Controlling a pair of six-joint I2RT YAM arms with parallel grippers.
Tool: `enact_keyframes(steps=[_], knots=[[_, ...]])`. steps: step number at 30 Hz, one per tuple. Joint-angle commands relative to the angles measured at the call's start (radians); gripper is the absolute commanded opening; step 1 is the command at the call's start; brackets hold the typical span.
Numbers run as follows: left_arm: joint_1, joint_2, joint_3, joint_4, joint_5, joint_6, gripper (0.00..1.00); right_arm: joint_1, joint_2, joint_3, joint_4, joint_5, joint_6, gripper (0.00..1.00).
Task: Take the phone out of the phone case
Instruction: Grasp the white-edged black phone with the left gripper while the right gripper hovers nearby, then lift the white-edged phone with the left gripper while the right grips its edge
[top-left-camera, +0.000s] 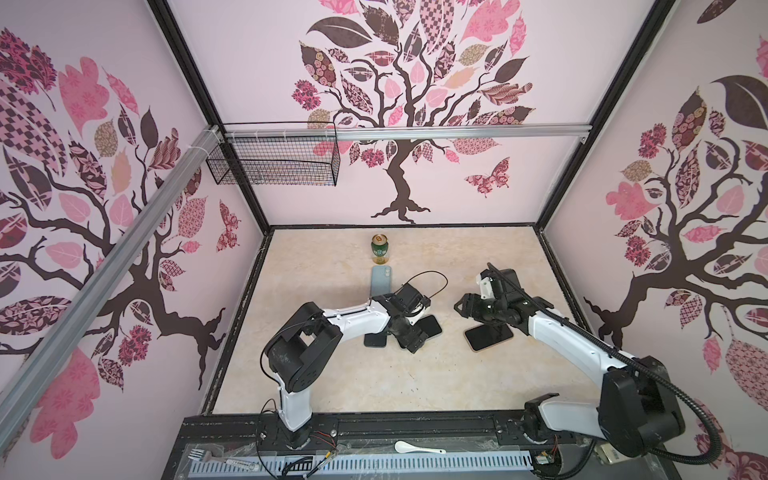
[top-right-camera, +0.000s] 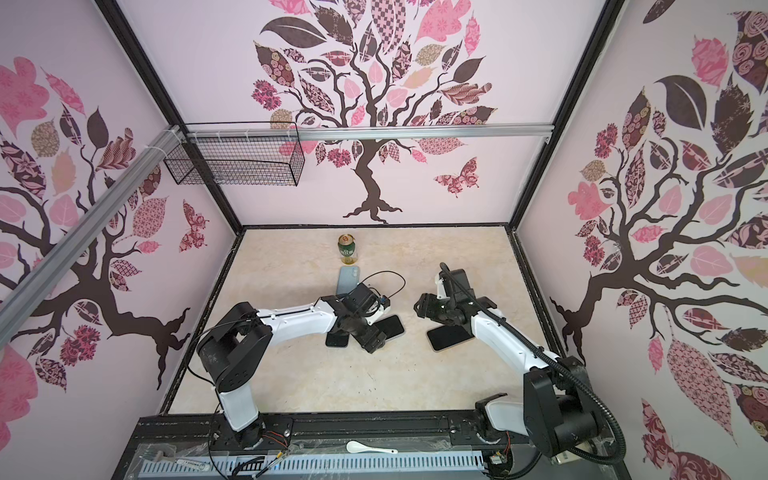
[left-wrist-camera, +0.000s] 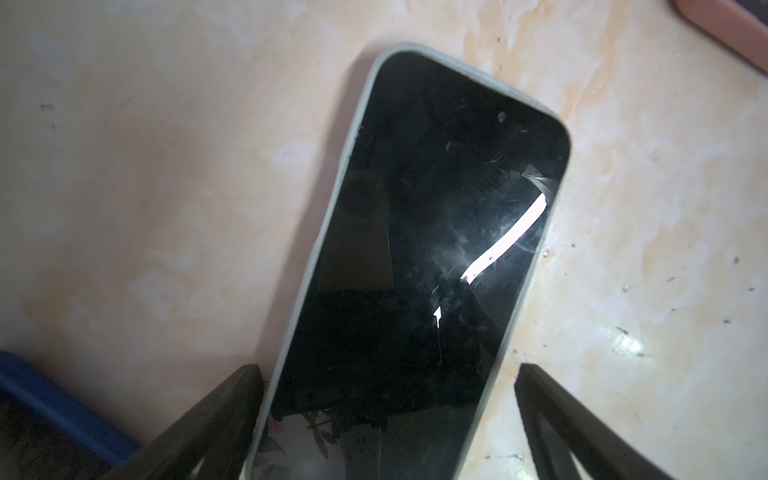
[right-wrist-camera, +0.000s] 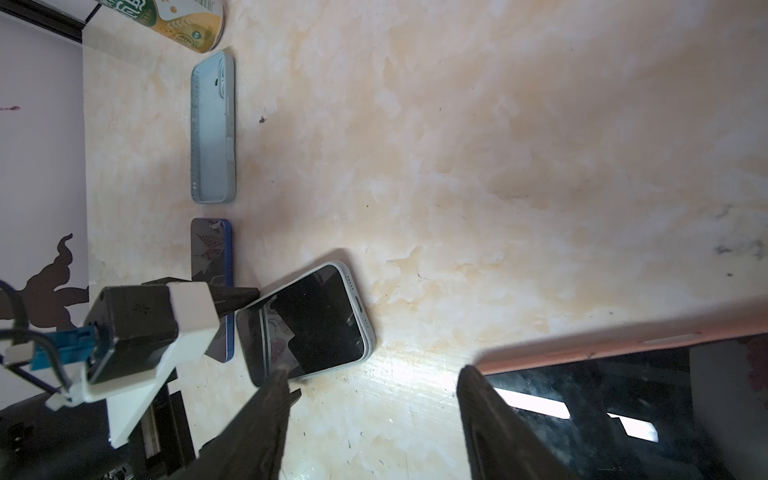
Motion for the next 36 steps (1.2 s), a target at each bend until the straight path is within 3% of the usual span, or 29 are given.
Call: enact_keyframes(steps=[1, 8, 15, 22, 31, 36], knots=[[-0.011, -0.007, -0.053, -0.037, -0.008, -0.031, 0.98, 0.001, -0.031, -0.007, -0.002, -0.004, 0.003, 0.67], [-0.073, -0.007, -0.076, -0.074, -0.105, -0.044, 0.97, 0.0, -0.033, -0.02, 0.005, 0.0, 0.01, 0.66], [-0.089, -0.021, -0.098, -0.08, -0.118, -0.055, 0.79, 0.001, -0.027, -0.022, 0.007, 0.001, 0.016, 0.66], [-0.092, -0.028, -0.08, -0.098, -0.116, -0.054, 0.7, 0.001, -0.029, -0.028, 0.019, -0.005, 0.041, 0.65], [-0.092, -0.094, -0.09, -0.014, -0.049, -0.204, 0.52, 0.001, -0.113, -0.188, 0.262, -0.159, 0.252, 0.66], [-0.091, -0.145, -0.115, 0.065, -0.019, -0.314, 0.47, 0.001, -0.114, -0.258, 0.387, -0.242, 0.349, 0.69]])
